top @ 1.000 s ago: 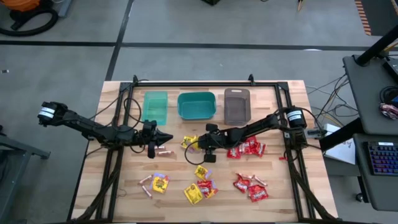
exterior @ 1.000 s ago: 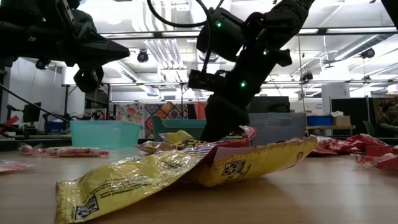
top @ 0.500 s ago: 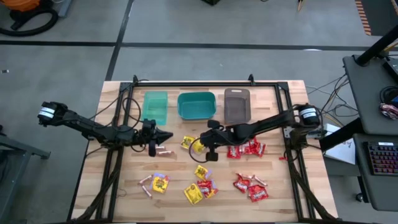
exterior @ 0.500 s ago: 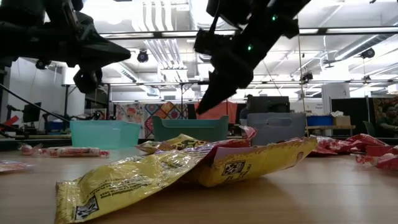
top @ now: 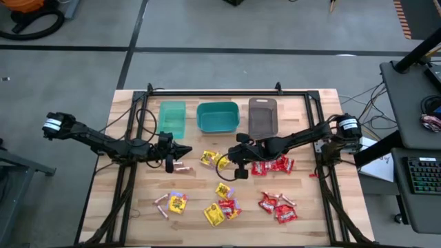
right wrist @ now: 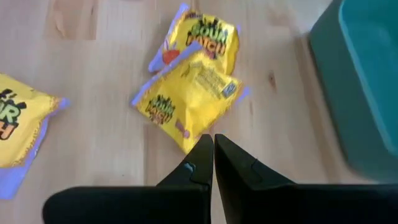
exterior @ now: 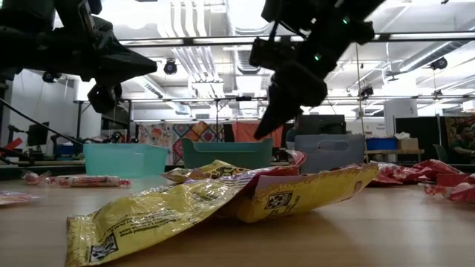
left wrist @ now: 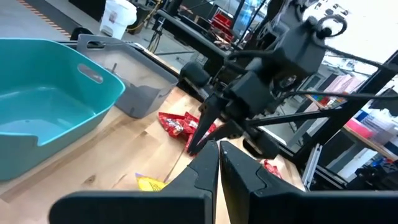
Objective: Sort candy
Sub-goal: Put the yellow candy into the green bin
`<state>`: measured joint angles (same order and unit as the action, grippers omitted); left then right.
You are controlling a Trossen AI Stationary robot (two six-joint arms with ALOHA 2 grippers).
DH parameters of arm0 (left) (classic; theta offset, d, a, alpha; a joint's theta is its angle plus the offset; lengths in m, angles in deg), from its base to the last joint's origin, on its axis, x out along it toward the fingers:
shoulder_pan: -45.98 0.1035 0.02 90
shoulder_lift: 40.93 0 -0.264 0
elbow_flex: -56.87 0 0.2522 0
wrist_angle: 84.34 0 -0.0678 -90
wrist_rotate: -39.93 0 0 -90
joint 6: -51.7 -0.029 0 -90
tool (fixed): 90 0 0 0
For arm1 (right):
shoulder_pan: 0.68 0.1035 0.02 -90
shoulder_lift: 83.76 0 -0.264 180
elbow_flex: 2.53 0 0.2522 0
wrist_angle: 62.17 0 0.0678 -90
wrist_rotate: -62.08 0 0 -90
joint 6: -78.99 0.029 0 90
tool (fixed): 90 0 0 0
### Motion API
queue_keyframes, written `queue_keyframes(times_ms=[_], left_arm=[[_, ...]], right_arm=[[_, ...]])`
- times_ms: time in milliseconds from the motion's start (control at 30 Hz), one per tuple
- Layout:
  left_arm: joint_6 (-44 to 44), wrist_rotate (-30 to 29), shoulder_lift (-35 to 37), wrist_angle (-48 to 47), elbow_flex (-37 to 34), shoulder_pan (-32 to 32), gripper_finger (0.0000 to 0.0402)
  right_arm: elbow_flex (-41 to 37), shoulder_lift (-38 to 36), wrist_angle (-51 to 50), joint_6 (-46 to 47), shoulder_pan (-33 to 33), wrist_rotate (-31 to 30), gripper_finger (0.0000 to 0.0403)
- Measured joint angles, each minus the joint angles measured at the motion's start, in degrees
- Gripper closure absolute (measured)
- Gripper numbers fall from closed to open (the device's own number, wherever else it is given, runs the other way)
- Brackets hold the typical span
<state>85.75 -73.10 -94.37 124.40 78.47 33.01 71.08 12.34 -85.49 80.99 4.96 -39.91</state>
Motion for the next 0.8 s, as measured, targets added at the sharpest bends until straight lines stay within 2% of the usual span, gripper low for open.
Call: queue_keyframes(times_ms=[100, 267, 567, 667, 800], left_arm=[[0.18, 0.0, -1.17, 1.82, 0.02, 0.0, 0.0402], [0.18, 0.0, -3.41, 3.74, 0.02, 0.0, 0.0402], [1.55, -0.02, -7.15, 6.5, 0.02, 0.0, 0.0402], [2.2, -0.21, -8.02, 6.58, 0.06, 0.04, 0.0402], [2.51, -0.42, -8.94, 6.97, 1.14, 0.04, 0.0402]], right_arm=[[-2.97, 0.24, 5.05, 1.54, 0.17, -0.32, 0.0394], [-5.62, 0.35, 11.64, -0.11, 0.89, -4.62, 0.0394], [-6.18, 0.81, 16.32, -0.11, 1.3, -4.53, 0.039], [-6.18, 0.81, 16.42, -0.05, 1.61, -4.27, 0.0372], [-6.27, 1.21, 16.58, 3.1, 1.61, -4.43, 0.0325]])
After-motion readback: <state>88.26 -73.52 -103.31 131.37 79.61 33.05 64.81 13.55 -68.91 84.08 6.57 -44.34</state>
